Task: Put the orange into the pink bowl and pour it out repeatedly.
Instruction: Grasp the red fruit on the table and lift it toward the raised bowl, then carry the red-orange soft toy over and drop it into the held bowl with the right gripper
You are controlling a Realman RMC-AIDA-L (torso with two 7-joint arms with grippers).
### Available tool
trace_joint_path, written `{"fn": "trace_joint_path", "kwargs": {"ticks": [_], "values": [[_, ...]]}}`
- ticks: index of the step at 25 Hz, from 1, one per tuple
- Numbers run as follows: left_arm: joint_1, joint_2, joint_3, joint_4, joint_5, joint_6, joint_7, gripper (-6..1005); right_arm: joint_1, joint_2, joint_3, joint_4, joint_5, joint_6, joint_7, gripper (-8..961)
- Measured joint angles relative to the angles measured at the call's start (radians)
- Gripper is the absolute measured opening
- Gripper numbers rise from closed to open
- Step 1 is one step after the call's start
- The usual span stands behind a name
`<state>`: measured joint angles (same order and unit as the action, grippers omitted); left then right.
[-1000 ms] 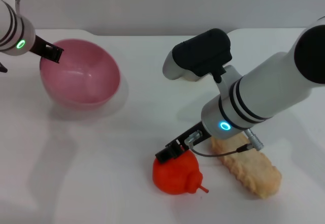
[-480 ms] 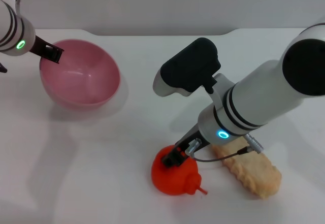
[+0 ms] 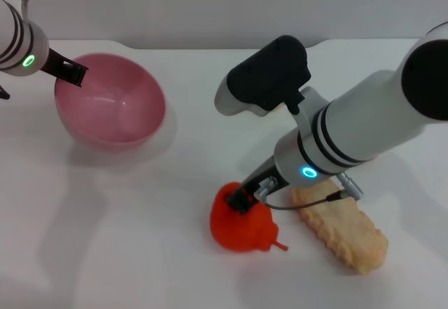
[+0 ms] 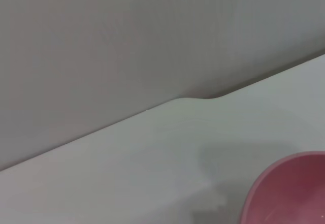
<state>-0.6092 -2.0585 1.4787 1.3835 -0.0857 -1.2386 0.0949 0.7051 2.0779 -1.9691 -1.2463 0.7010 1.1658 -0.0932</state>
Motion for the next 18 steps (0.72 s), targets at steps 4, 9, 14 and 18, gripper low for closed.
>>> {"fn": "trace_joint_path", "kwargs": {"ticks": [4, 9, 14, 18], "values": [[0.0, 0.0, -0.001, -0.001, 0.0, 0.006, 0.0, 41, -0.032, -0.003, 0.043, -0.114, -0.029, 0.011, -0.002, 178], [0.003, 0.0, 0.002, -0.003, 0.0, 0.006, 0.001, 41, -0.071, -0.004, 0.119, -0.307, -0.106, 0.052, -0.003, 157], [0.0, -0.004, 0.04, 0.003, -0.013, -0.003, -0.001, 41, -0.088, -0.004, 0.154, -0.439, -0.175, 0.057, -0.003, 132], [-0.008, -0.007, 0.09, 0.018, -0.056, -0.011, -0.006, 41, -0.085, -0.004, 0.162, -0.468, -0.192, 0.056, -0.005, 102]]}}
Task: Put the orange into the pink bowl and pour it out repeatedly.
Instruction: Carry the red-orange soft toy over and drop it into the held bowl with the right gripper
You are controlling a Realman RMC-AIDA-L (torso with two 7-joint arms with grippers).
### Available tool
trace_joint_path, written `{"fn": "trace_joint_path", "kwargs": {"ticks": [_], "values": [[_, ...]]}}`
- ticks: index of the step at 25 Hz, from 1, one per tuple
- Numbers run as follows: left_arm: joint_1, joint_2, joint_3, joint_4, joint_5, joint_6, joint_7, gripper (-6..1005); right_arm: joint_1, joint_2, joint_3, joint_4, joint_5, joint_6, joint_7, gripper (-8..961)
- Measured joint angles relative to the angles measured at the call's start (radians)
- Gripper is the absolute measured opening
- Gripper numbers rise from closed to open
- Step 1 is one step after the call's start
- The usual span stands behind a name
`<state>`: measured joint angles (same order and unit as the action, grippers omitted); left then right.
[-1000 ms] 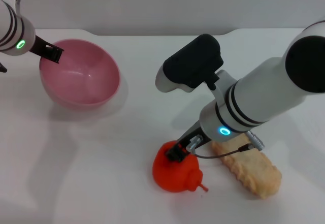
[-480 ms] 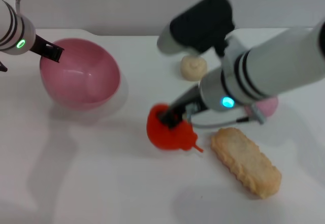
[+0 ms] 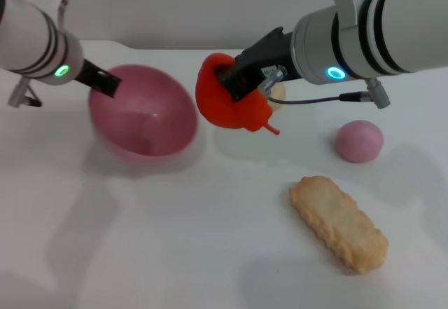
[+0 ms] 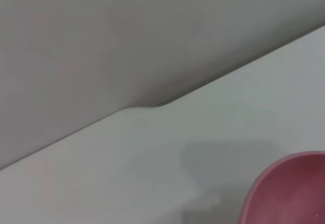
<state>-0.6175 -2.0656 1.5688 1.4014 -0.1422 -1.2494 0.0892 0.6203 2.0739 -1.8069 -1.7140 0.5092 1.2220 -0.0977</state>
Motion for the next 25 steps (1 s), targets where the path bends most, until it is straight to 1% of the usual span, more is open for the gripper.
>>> {"fn": "trace_joint_path", "kwargs": {"ticks": [3, 8, 11, 16, 20, 25], "values": [[-0.002, -0.001, 0.036, 0.041, -0.05, 0.004, 0.003, 41, 0.001, 0.0, 0.005, -0.005, -0.002, -0.005, -0.006, 81], [-0.003, -0.002, 0.056, 0.072, -0.064, 0.008, 0.001, 41, 0.002, 0.0, 0.016, -0.006, -0.012, -0.011, -0.02, 54], [-0.004, -0.002, 0.057, 0.091, -0.095, 0.011, 0.003, 41, 0.002, 0.0, 0.017, -0.005, -0.036, -0.013, -0.022, 46], [-0.004, -0.002, 0.075, 0.111, -0.121, 0.02, 0.006, 41, 0.004, 0.0, 0.026, 0.019, -0.046, -0.029, -0.024, 55], [-0.011, -0.002, 0.096, 0.115, -0.13, 0.021, 0.005, 41, 0.006, 0.0, 0.029, 0.05, -0.046, -0.07, -0.044, 62], [-0.017, -0.003, 0.117, 0.122, -0.156, 0.033, 0.006, 41, 0.004, 0.003, 0.026, 0.081, -0.033, -0.097, -0.051, 70]]}}
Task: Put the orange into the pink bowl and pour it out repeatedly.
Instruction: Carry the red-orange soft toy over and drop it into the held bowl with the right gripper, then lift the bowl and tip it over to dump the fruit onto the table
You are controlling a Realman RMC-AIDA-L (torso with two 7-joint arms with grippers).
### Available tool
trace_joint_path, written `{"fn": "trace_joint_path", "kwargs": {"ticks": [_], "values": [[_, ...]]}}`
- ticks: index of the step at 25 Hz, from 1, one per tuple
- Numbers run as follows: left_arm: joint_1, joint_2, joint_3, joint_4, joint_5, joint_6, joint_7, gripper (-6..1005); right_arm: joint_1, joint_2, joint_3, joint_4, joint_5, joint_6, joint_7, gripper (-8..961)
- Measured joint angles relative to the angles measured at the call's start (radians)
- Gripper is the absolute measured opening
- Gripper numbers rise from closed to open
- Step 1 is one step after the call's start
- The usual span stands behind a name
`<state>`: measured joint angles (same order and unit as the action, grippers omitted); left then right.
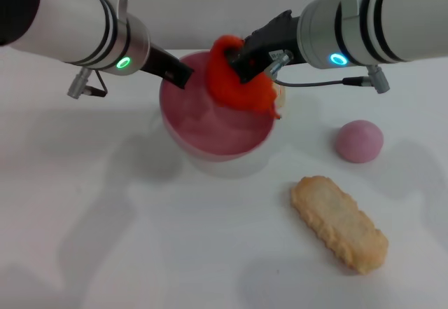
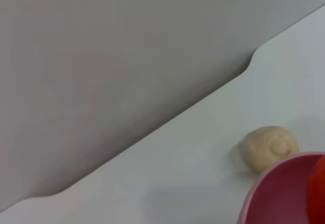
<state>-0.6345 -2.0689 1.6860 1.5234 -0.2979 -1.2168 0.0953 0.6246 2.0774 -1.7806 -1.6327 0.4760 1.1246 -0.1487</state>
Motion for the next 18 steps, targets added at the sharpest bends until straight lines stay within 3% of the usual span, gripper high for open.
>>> {"fn": "trace_joint_path", "kwargs": {"ticks": [5, 13, 16, 18], "values": [[-0.004, -0.001, 0.004, 0.003, -0.003, 0.001, 0.0, 41, -0.026, 0.001, 0.002, -0.001, 0.001, -0.021, 0.009, 79], [-0.007, 0.0, 0.005, 0.003, -0.002, 0.013, 0.0, 41, -0.063, 0.001, 0.01, -0.041, -0.013, -0.069, 0.006, 398], [-0.005, 0.002, 0.005, 0.003, 0.004, 0.023, 0.0, 41, -0.134, 0.001, 0.02, -0.105, -0.048, -0.192, -0.018, 518], [-0.005, 0.003, 0.005, 0.003, 0.004, 0.026, 0.0, 41, -0.216, 0.001, 0.027, -0.158, -0.059, -0.318, -0.061, 547]]}}
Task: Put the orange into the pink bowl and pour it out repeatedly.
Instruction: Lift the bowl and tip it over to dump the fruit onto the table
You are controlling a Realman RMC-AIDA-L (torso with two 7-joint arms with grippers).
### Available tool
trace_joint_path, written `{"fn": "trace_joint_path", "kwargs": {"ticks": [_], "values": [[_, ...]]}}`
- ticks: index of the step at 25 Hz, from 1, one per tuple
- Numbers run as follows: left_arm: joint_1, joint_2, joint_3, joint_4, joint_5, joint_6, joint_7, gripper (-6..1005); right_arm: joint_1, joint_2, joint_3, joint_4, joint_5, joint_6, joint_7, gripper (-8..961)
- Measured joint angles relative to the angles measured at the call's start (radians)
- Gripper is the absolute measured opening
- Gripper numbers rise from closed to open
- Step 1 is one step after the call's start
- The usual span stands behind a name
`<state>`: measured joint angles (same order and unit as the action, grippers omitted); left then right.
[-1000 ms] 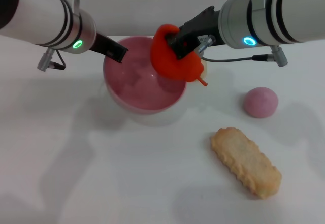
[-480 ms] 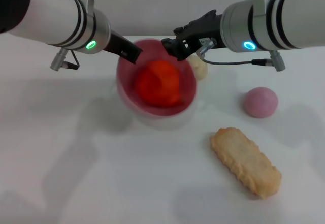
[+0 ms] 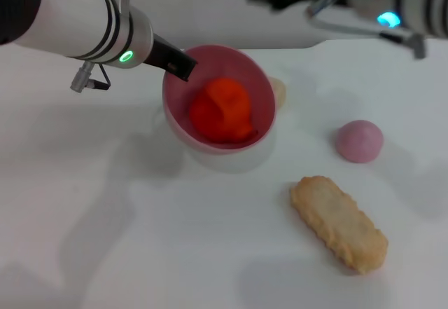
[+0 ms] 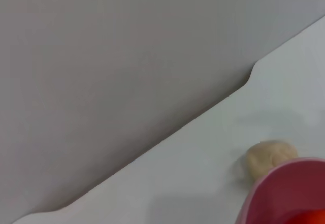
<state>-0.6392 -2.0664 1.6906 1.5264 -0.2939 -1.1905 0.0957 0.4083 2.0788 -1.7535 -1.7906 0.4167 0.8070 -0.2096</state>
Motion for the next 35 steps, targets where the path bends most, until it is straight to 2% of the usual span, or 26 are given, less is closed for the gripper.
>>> {"fn": "trace_joint_path", "kwargs": {"ticks": [3, 6, 9, 10, 16, 20, 26, 35], "values": [[0.003, 0.001, 0.0, 0.0, 0.001, 0.003, 0.0, 41, -0.13, 0.002, -0.001, -0.059, 0.0, -0.169, -0.055, 590], [0.007, 0.002, 0.0, 0.0, 0.001, 0.007, 0.0, 41, -0.212, 0.005, -0.008, -0.078, 0.001, -0.257, -0.099, 594], [0.004, 0.002, 0.0, 0.001, 0.005, 0.014, 0.022, 41, -0.277, 0.009, -0.017, -0.073, 0.001, -0.327, -0.108, 597], [0.003, 0.002, 0.0, 0.001, 0.007, 0.017, 0.027, 41, -0.277, 0.009, -0.017, -0.073, 0.001, -0.327, -0.108, 598], [-0.004, -0.001, 0.008, -0.004, 0.026, 0.096, 0.095, 41, -0.411, 0.009, -0.081, -0.06, 0.007, -0.535, -0.142, 606], [0.006, 0.0, 0.034, -0.022, 0.027, 0.193, 0.14, 41, -0.438, 0.01, -0.097, -0.058, 0.031, -0.549, -0.134, 610], [0.023, -0.001, 0.13, -0.083, 0.039, 0.344, 0.226, 41, -0.488, 0.01, -0.047, -0.066, 0.201, -0.545, -0.139, 617], [0.099, 0.0, 0.262, -0.087, 0.216, 0.558, 0.279, 41, -0.516, 0.007, 0.037, -0.075, 0.252, -0.534, -0.143, 628]]}}
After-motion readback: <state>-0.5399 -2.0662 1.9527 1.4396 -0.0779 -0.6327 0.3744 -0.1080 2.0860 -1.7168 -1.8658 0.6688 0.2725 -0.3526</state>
